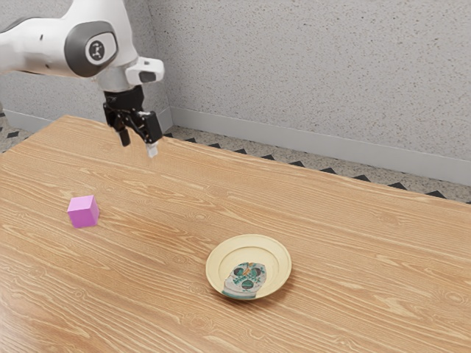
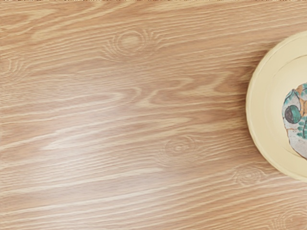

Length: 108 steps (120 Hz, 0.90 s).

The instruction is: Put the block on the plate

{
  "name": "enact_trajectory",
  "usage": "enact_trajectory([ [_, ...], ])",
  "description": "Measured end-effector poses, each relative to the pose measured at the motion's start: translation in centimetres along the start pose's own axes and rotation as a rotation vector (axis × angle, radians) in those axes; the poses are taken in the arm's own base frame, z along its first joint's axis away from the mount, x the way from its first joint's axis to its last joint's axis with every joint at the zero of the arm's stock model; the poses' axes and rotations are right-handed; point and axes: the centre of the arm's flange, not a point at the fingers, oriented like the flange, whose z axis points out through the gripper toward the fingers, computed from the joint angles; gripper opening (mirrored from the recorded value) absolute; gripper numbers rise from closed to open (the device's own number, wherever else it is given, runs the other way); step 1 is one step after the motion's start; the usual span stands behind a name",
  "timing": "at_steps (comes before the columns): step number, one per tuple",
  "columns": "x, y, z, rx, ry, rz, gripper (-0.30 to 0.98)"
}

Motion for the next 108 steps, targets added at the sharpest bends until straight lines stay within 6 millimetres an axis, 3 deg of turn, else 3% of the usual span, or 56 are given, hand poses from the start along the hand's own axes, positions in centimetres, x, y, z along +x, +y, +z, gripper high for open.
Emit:
enact_trajectory([
  [12,0.1,-0.7,0.5,0.0,-0.002,-0.008,0.69],
  [22,0.6,-2.3,3.0,-0.007,-0.033,-0.032,0.69],
  [41,0.3,-11.1,9.4,-0.022,-0.086,-0.173,0.69],
  [63,-1.3,-19.7,16.6,-0.014,-0.091,-0.341,0.69],
  [87,-2.3,-25.2,21.3,0.015,-0.054,-0.479,0.69],
  [108,-2.6,-28.8,22.9,0.045,-0.012,-0.577,0.69],
])
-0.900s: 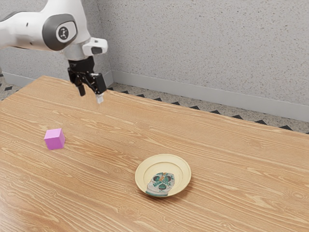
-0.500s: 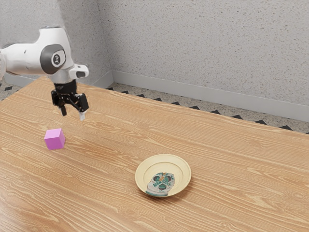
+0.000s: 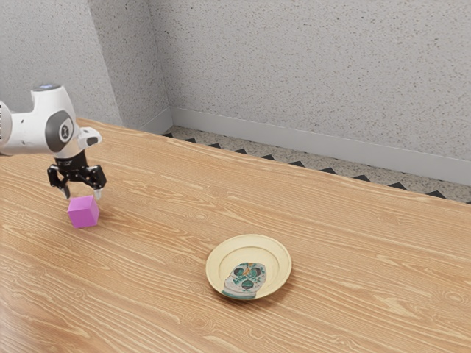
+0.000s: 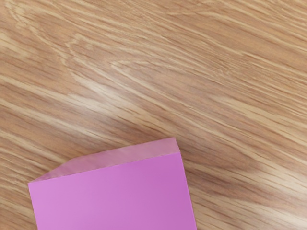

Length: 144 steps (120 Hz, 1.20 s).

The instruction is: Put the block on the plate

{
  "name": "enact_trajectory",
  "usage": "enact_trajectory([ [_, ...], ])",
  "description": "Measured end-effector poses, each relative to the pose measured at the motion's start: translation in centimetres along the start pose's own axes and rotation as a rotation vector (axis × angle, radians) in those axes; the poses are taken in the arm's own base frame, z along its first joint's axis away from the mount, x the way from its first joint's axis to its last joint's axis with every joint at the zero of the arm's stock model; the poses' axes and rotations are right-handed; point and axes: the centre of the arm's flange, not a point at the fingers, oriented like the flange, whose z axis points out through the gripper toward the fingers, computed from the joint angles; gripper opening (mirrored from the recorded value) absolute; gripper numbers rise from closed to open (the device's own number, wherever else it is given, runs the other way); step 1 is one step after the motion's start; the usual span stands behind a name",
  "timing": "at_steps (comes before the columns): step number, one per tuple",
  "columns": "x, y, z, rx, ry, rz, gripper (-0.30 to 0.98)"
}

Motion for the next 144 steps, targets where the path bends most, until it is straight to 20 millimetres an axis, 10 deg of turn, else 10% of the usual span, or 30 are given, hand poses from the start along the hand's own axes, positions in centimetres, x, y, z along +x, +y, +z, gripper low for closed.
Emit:
enact_trajectory([
  [90,0.2,-1.3,4.3,0.02,-0.021,-0.196,0.68],
  [144,0.0,-1.3,5.0,0.02,-0.028,-0.239,0.47],
])
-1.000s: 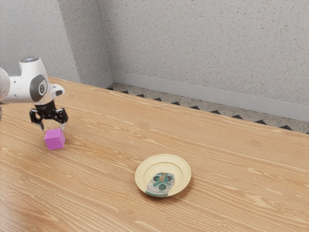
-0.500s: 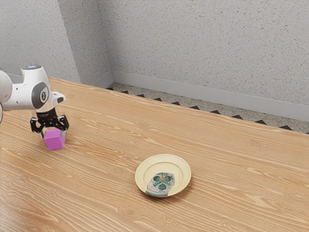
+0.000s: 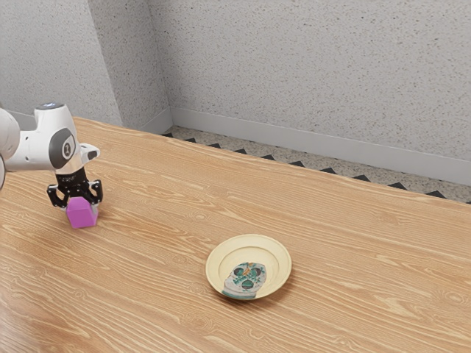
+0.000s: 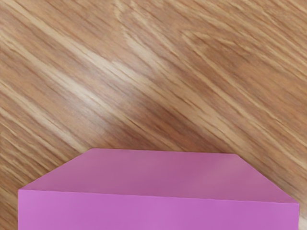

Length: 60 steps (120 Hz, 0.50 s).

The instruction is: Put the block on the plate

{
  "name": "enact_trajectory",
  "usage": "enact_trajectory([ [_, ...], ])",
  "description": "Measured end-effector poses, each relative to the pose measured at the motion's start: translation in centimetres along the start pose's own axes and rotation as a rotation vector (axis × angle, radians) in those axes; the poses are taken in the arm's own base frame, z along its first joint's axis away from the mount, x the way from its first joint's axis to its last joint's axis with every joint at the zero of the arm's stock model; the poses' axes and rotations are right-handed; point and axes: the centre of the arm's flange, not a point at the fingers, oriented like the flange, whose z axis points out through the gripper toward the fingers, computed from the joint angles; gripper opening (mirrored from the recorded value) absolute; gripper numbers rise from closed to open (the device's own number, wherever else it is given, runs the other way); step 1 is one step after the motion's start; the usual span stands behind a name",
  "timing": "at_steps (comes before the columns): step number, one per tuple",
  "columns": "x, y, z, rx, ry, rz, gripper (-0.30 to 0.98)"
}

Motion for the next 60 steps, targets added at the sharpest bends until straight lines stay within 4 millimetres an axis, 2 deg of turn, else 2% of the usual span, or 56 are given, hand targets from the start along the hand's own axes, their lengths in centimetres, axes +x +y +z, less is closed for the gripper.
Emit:
enact_trajectory([
  [24,0.0,0.0,-0.7,-0.007,0.01,-0.014,0.45],
  [42,-1.1,0.1,-2.0,-0.017,0.017,-0.018,0.44],
  [48,-1.6,0.7,-2.6,-0.022,0.024,-0.011,0.44],
  [60,-3.0,3.3,-4.3,-0.031,0.041,0.029,0.43],
])
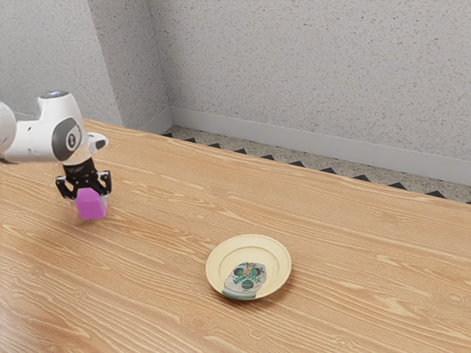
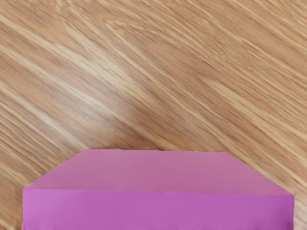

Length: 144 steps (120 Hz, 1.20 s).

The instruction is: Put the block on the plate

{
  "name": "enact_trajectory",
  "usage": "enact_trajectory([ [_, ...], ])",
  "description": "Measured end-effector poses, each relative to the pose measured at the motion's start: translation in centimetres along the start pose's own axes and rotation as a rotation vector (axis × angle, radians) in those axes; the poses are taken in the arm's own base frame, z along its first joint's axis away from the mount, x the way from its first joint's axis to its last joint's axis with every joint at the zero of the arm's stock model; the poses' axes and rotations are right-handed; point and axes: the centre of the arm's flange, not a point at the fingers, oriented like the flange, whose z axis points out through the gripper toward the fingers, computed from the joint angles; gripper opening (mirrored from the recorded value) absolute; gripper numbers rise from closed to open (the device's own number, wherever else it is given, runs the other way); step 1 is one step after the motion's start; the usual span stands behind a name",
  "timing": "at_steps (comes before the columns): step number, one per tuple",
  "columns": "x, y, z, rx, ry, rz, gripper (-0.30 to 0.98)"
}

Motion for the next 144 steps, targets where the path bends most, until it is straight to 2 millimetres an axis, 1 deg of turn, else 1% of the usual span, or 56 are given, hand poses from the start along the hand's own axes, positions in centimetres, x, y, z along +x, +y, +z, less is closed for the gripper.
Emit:
enact_trajectory([
  [8,-1.2,2.5,-1.0,-0.006,0.008,0.039,0.43],
  [16,-2.7,5.4,-2.1,-0.012,0.016,0.086,0.42],
  [27,-5.9,9.3,-3.5,-0.022,0.022,0.156,0.42],
  [44,-10.9,13.8,-5.1,-0.039,0.032,0.252,0.42],
  [54,-13.5,16.9,-5.8,-0.048,0.038,0.318,0.42],
  [71,-18.5,21.9,-7.8,-0.069,0.062,0.435,0.42],
  [89,-22.4,26.4,-8.8,-0.083,0.075,0.537,0.42],
  [95,-23.5,28.1,-8.7,-0.086,0.077,0.569,0.42],
  [104,-24.6,30.6,-8.4,-0.091,0.081,0.611,0.42],
  [116,-25.8,33.3,-7.2,-0.09,0.072,0.65,0.42],
  [127,-26.6,35.0,-5.3,-0.081,0.051,0.674,0.42],
  [134,-26.8,35.7,-4.0,-0.076,0.04,0.681,0.42],
  [144,-27.0,36.6,-2.9,-0.073,0.033,0.689,0.42],
])
